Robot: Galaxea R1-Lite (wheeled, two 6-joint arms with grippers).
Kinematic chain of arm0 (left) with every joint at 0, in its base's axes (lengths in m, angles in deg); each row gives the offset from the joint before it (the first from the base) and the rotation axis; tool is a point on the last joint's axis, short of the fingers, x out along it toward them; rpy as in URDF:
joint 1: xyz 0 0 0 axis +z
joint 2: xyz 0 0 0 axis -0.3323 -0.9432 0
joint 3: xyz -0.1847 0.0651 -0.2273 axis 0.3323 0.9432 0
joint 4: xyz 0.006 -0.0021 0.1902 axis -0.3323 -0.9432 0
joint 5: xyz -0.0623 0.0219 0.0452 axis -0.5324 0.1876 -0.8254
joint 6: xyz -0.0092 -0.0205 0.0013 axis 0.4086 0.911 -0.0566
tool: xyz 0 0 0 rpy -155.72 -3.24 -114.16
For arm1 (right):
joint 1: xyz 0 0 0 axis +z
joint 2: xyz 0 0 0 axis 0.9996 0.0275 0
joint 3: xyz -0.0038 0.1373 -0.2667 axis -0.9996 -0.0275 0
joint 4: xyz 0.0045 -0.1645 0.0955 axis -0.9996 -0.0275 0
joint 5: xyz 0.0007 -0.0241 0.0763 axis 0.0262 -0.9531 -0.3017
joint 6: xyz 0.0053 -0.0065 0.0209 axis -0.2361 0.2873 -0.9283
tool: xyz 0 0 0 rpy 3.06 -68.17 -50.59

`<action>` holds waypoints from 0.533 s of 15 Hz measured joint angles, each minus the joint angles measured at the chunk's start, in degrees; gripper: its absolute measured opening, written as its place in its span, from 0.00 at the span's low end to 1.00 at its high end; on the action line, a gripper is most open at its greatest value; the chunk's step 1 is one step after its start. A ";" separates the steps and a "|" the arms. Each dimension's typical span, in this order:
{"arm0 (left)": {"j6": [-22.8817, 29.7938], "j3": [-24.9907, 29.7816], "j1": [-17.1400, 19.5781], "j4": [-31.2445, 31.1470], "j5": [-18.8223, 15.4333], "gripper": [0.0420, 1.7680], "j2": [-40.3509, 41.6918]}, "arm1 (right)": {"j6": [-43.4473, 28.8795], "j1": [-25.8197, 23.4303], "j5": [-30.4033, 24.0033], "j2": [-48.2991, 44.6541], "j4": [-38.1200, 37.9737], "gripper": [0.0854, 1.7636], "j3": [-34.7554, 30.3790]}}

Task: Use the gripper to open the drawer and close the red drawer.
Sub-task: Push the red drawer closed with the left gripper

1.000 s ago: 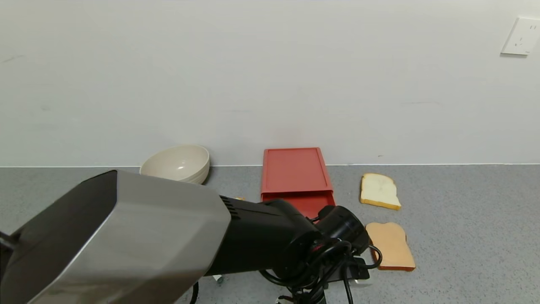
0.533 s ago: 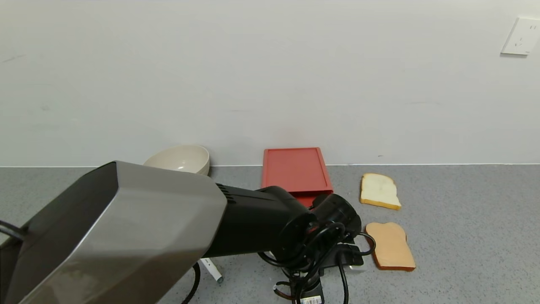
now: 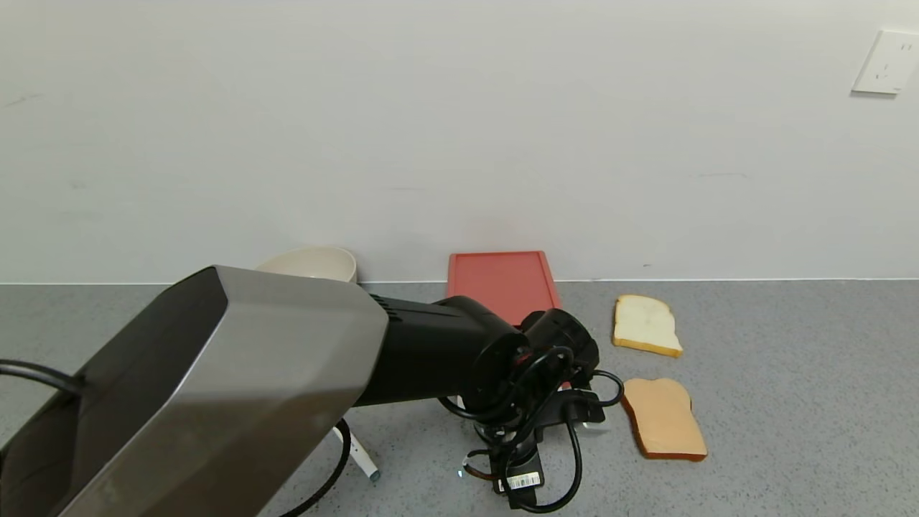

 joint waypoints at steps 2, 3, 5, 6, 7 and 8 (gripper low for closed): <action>-0.55 -1.60 0.99 0.05 0.02 0.98 -0.79 | 0.00 0.00 0.02 0.00 0.00 0.97 0.00; -0.96 -2.24 1.49 0.06 0.05 0.98 -1.16 | 0.00 0.00 0.02 0.00 0.00 0.97 0.00; -1.79 -3.40 2.34 0.02 -0.05 0.98 -1.88 | 0.00 0.00 0.02 0.00 0.00 0.97 0.00; -2.08 -3.86 2.83 0.02 -0.09 0.98 -2.17 | 0.00 0.00 0.02 0.00 0.00 0.97 0.00; -2.23 -4.36 3.28 0.05 -0.13 0.98 -2.45 | 0.00 0.00 0.02 0.00 0.00 0.97 0.00; -2.32 -4.85 3.69 -0.05 -0.13 0.98 -2.65 | 0.00 0.00 0.00 0.00 0.00 0.97 0.00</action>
